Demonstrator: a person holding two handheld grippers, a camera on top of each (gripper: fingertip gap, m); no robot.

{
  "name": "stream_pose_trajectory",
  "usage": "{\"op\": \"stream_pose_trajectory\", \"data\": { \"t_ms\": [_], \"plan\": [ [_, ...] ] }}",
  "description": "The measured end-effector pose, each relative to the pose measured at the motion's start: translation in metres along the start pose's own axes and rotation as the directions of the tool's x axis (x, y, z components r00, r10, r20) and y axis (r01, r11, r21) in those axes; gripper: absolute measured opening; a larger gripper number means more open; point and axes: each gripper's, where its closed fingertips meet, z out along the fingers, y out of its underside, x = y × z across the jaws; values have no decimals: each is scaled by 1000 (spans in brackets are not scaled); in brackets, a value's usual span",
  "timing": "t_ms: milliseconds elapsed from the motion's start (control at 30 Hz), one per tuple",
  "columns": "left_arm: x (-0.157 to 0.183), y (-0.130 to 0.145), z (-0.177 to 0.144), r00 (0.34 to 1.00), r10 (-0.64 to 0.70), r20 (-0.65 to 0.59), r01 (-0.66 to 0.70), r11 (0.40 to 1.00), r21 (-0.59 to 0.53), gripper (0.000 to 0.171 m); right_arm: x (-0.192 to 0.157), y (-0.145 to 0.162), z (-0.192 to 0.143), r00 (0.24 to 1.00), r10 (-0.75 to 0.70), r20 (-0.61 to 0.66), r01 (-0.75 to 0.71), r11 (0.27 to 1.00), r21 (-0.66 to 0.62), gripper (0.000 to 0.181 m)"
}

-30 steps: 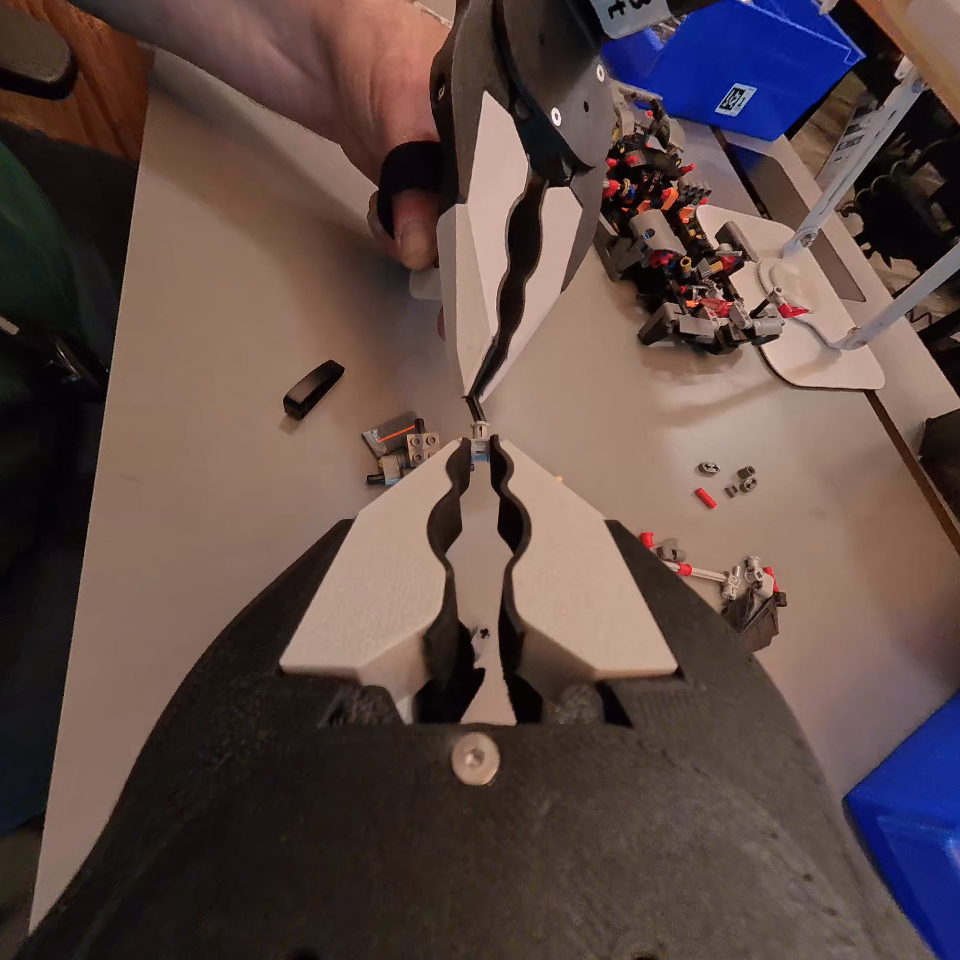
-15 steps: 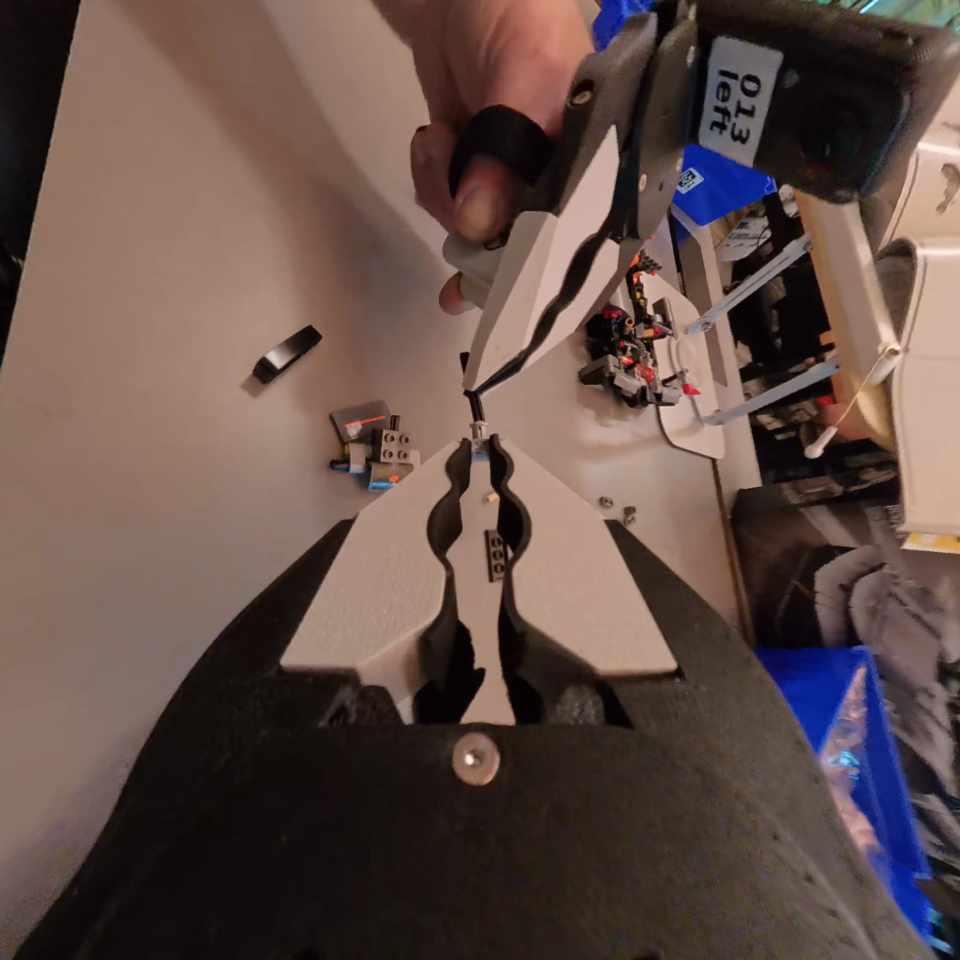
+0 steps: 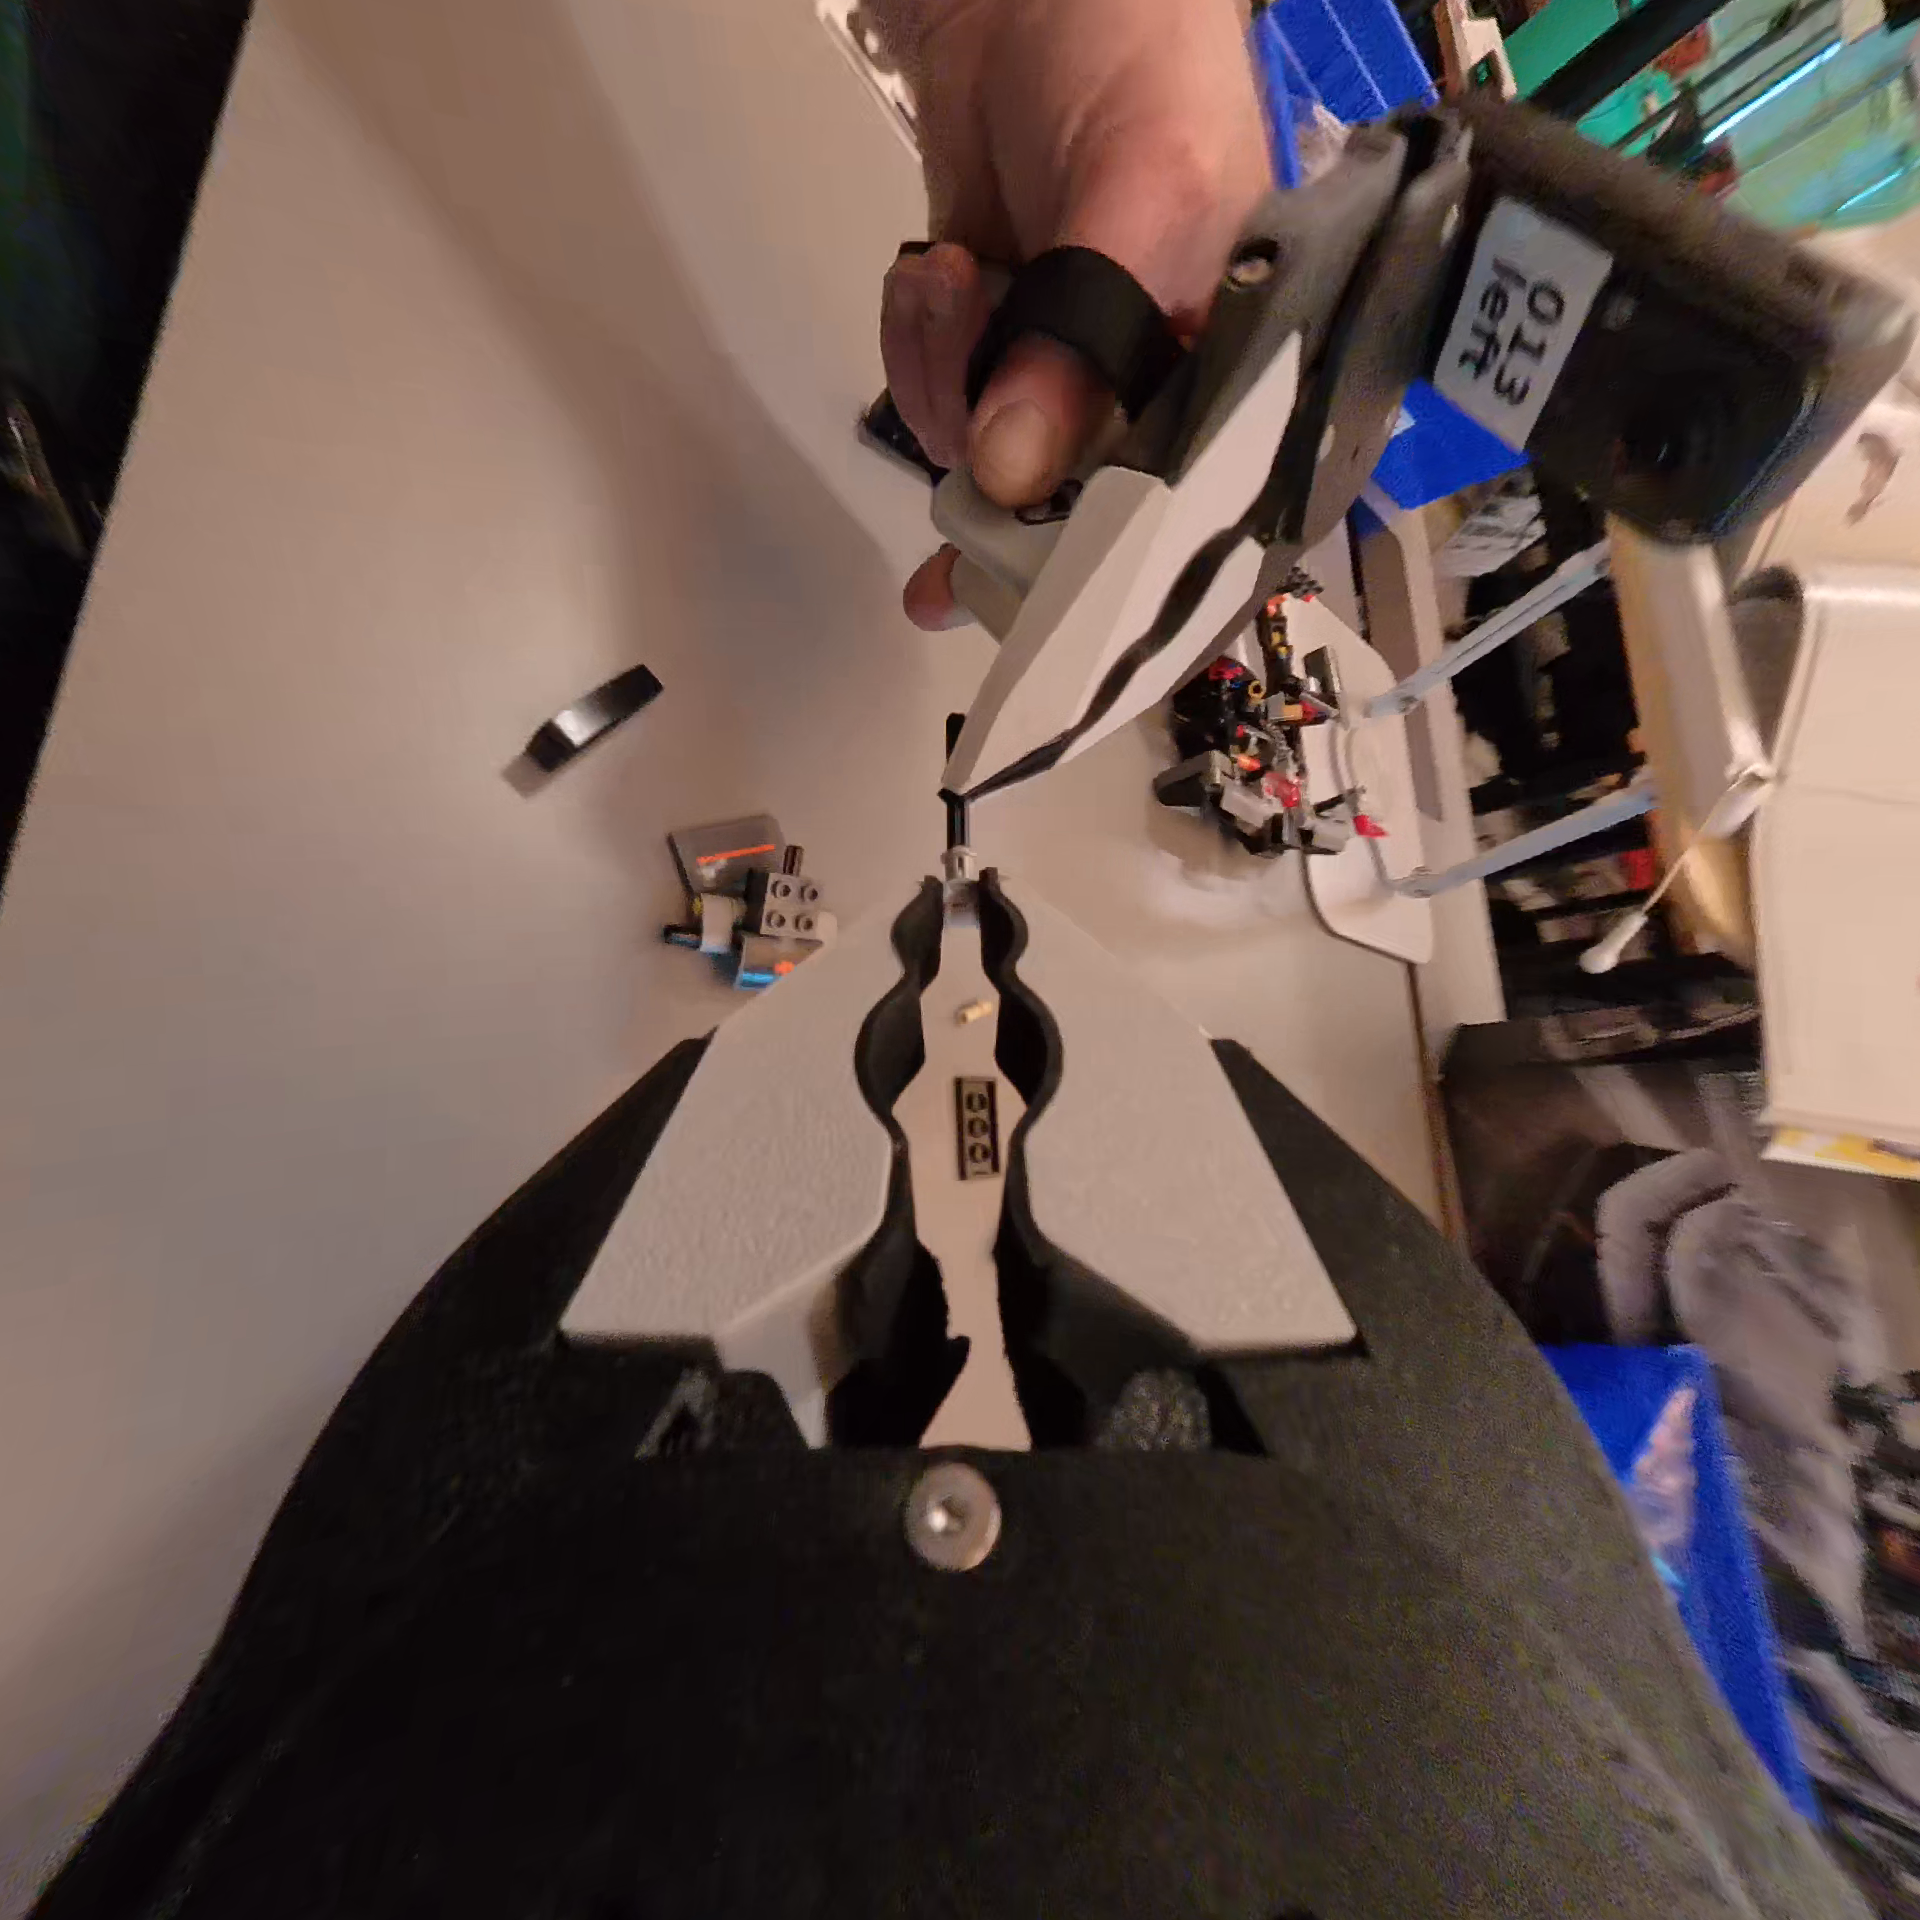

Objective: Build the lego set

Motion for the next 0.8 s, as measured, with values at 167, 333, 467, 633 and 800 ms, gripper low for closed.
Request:
{"op": "stream_pose_trajectory", "data": {
  "t_ms": [167, 333, 467, 633, 800],
  "plan": [
    [0, -5, 0, 982, 140, 127, -136, 990, -39, 2, 4, -2, -3, 986, 157, 54, -160, 985, 61, 5],
    [3, -9, 4, 955, 233, 181, -225, 972, -63, 2, 4, -12, -6, 970, 219, 107, -232, 964, 131, 0],
    [-4, -6, 7, 918, 307, 250, -277, 949, -148, 2, 2, -9, -5, 949, 281, 143, -300, 944, 139, 0],
    [-29, 9, 7, 898, 305, 318, -256, 949, -187, 1, -5, 35, 1, 866, 469, 172, -490, 864, 116, 0],
    [-34, 17, 5, 900, 285, 330, -261, 959, -115, 2, 10, 63, -30, 810, 575, 113, -585, 806, 92, 0]
  ]
}}
